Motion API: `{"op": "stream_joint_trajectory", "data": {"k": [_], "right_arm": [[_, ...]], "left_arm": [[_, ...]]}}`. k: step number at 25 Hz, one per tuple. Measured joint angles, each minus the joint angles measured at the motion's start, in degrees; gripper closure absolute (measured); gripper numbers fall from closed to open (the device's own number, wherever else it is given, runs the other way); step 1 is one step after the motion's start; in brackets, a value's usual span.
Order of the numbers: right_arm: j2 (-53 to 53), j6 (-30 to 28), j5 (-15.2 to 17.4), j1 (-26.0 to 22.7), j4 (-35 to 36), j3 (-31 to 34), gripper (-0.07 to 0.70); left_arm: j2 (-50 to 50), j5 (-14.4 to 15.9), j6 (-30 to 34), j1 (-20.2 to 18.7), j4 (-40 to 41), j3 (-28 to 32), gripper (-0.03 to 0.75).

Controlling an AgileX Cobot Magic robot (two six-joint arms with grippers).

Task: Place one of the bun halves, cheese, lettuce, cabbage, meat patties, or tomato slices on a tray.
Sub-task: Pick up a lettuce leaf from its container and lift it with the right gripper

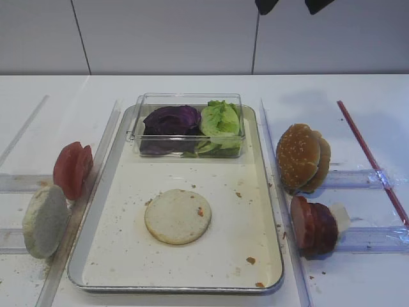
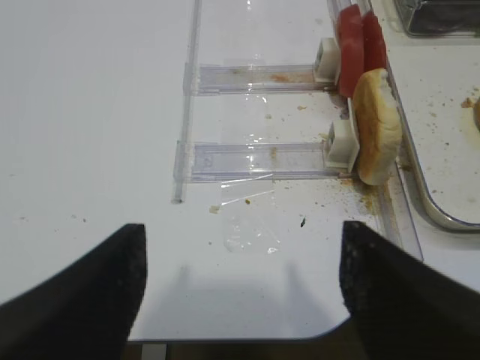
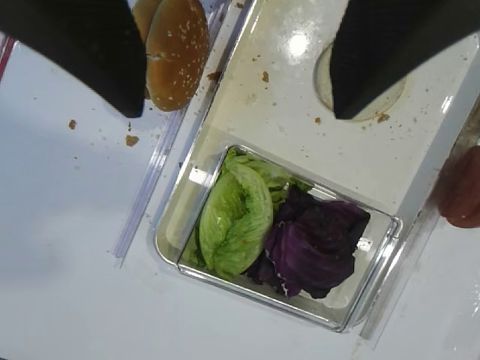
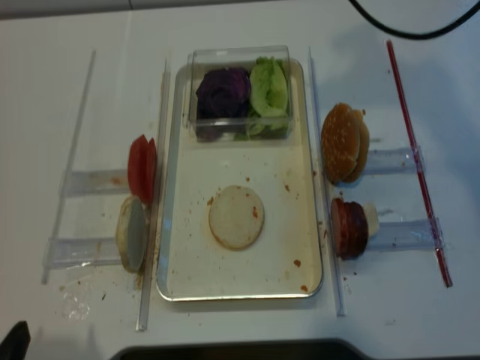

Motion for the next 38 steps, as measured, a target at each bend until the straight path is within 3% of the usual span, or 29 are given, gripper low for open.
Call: {"op": "stream_joint_trajectory", "data": {"k": [11,25,38], "right_arm": [[5.7,0.0,-0.1,0.0,0.1,-4.1,0.115],[14.5,0.0,-0.4,3.5,-1.1,-5.3,0.115],[22.5,-1.1,-0.6,3.5,1.0,-13.7,0.115]], "left_arm": [[0.0,0.0,0.0,0.0,0.0,0.0,0.225],[0.0,0.0,0.0,0.0,0.1,0.0,0.225],[0.0,0.0,0.0,0.0,0.1,0.0,0.225]]}}
